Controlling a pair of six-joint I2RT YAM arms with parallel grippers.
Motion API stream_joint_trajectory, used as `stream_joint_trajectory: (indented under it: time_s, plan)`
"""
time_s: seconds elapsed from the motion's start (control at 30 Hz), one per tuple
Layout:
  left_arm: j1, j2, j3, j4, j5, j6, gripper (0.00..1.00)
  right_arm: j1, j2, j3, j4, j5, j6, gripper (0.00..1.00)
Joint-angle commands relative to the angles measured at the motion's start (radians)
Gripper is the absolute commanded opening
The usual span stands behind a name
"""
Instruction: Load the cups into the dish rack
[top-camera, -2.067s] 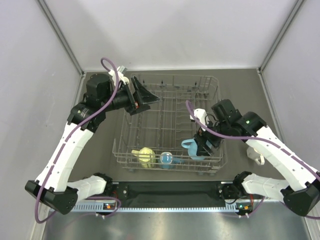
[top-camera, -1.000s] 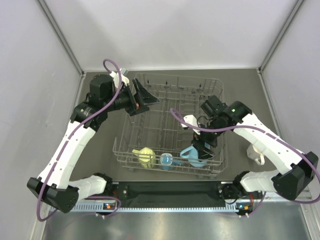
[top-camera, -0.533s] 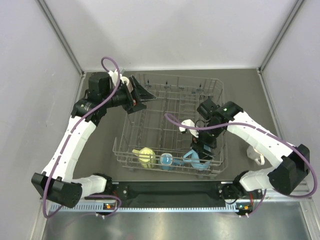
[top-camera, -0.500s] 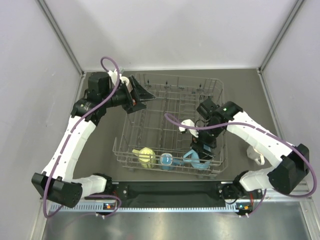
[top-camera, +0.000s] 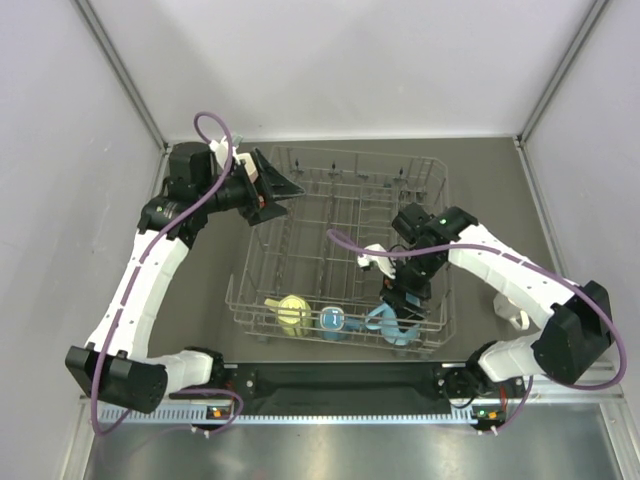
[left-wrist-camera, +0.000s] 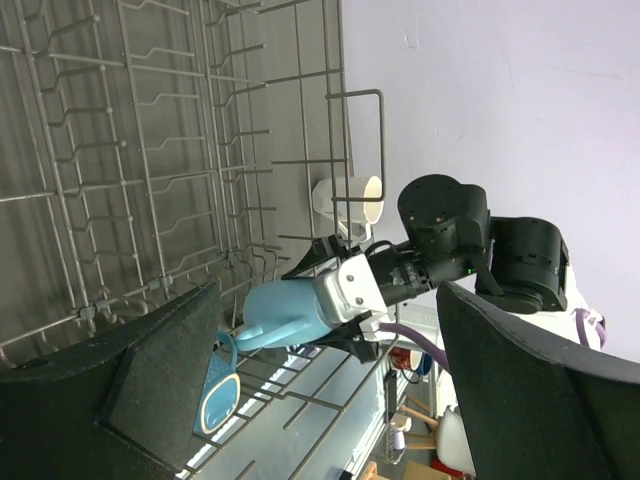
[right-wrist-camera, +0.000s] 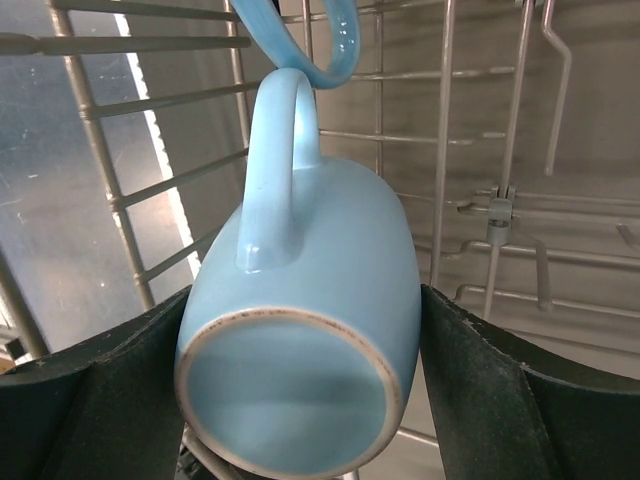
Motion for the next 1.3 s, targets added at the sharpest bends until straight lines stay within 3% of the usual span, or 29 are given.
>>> stream_joint_trajectory:
  time_s: [0.0, 0.2, 0.4, 0.53, 0.83, 0.97, 1.23, 1.27]
  plan:
    - [0.009, -0.009, 0.006, 0.019, 0.022, 0.025, 0.93, -0.006, -0.014, -0.01, 0.027, -0.037, 0.002, 0.0]
    - [0.015, -0.013, 0.006, 0.017, 0.022, 0.022, 0.93, -0.01, -0.011, -0.038, 0.082, 0.101, 0.045, 0.0]
    - [0.022, -0.019, 0.011, 0.007, 0.023, 0.019, 0.93, -0.012, -0.024, -0.071, 0.125, 0.138, 0.072, 0.0]
    - [0.023, -0.026, 0.012, 0.002, 0.017, 0.016, 0.93, -0.01, -0.039, -0.087, 0.14, 0.128, 0.078, 0.08]
    - [0.023, -0.03, 0.015, 0.011, 0.011, -0.009, 0.92, -0.009, -0.068, -0.102, 0.137, 0.177, 0.076, 0.43]
    - [0.023, -0.036, 0.017, 0.014, 0.007, -0.017, 0.92, -0.004, -0.086, -0.104, 0.13, 0.18, 0.072, 0.64]
    - [0.025, -0.035, 0.032, 0.011, -0.006, -0.021, 0.92, 0.002, -0.12, -0.088, 0.125, 0.185, 0.064, 0.92]
    - [0.025, -0.035, 0.034, 0.013, -0.007, -0.023, 0.92, 0.002, -0.123, -0.087, 0.126, 0.184, 0.062, 1.0]
